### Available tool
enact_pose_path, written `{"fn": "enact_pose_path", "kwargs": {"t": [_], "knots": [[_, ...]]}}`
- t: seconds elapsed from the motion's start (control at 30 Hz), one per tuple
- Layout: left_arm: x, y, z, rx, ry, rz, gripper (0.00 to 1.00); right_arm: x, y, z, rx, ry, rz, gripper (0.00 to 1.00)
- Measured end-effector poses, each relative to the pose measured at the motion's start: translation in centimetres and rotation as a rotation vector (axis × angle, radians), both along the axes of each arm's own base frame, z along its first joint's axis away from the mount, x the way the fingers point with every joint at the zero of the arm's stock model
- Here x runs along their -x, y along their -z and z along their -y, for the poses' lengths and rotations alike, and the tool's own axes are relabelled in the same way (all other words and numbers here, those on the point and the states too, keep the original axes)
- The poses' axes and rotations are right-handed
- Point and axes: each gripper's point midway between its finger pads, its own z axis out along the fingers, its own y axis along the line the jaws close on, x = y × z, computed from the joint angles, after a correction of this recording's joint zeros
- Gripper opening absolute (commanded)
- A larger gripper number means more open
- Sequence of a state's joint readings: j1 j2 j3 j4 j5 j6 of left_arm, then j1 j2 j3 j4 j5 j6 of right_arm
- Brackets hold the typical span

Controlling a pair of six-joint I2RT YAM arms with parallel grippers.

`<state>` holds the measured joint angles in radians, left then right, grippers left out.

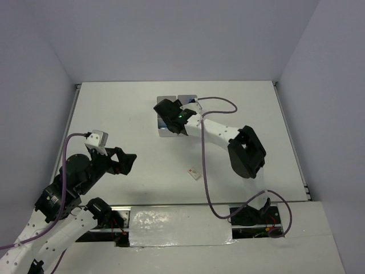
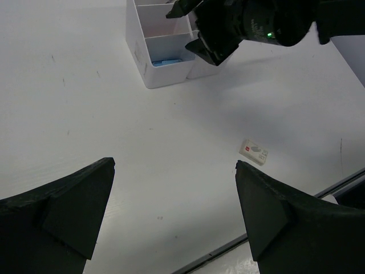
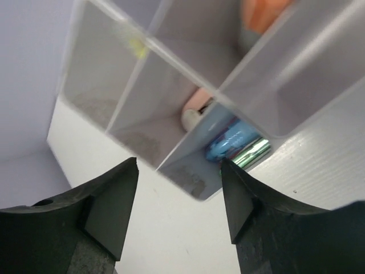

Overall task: Sort the stationery into containers
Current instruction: Place the stationery in the storage box, then pick up the stationery from the center of the board.

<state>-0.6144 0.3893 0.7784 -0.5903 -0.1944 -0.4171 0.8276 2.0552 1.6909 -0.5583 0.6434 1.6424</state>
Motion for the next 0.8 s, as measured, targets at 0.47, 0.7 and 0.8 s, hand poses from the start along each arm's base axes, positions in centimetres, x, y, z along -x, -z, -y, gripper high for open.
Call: {"fn": "enact_pose_path", "kwargs": {"t": [0.47,0.7,0.8], "knots": [[-0.9,0.6,-2.2,-0.021,-0.145,-0.018,0.99,10.1,-10.1,6.1,0.540,-0.804,0.247,1.00],[-1.2,1.1,-2.0,-0.040,-0.145,-0.038,0.99,19.2,4.2,12.6,0.735,-1.188,-0.110,0.97],[-1.2,1.2,-1.9,-0.042,-0.138,-0.042,0.99,20.3,5.3,13.0,0.753,-1.263,-0.138,0.93]]}}
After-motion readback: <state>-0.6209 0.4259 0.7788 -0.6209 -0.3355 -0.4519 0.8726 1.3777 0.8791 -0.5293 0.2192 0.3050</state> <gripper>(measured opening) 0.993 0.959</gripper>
